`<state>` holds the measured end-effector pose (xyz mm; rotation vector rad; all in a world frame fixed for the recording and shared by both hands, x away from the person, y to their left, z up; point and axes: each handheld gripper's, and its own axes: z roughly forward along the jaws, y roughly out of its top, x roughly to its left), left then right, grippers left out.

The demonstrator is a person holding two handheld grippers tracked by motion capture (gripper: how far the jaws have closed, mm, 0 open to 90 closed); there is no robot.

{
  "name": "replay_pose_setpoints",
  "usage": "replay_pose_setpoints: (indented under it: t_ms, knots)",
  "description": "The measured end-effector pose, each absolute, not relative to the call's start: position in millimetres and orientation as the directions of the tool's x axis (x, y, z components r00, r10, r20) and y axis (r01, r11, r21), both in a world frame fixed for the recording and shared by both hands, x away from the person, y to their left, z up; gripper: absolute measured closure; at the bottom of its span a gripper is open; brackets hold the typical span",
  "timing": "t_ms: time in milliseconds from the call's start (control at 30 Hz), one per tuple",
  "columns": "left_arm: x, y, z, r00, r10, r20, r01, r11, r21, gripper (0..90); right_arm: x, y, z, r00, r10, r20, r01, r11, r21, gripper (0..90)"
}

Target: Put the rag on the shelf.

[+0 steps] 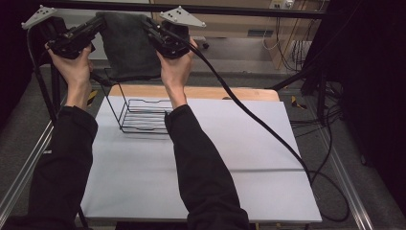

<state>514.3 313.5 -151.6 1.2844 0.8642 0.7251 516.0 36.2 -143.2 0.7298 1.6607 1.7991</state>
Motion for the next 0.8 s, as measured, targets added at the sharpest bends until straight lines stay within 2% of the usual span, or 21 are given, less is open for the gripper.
replay_pose_setpoints:
  t_ms: [167, 367, 600, 800]
  knots:
    - [516.2, 320.7, -153.4, 0.489, 0.861, -0.135, 0.021, 0.144, 0.989, 80.3, 518.6, 41.7, -147.6, -0.701, 0.713, 0.023, -0.027, -0.059, 0.998, 80.2]
    - [518.7, 319.0, -144.4, 0.482, 0.869, -0.113, 0.007, 0.125, 0.992, 80.4, 519.6, 45.1, -142.3, -0.702, 0.712, 0.014, -0.044, -0.063, 0.997, 80.3]
    - [520.1, 317.7, -164.2, 0.516, 0.844, -0.144, 0.029, 0.15, 0.988, 80.3, 519.7, 39.8, -152.4, -0.688, 0.726, 0.005, -0.026, -0.031, 0.999, 80.2]
    - [519.1, 318.4, -169.6, 0.513, 0.848, -0.135, 0.045, 0.131, 0.99, 80.2, 518.5, 40.7, -160.6, -0.689, 0.725, 0.011, -0.008, -0.024, 1.0, 80.2]
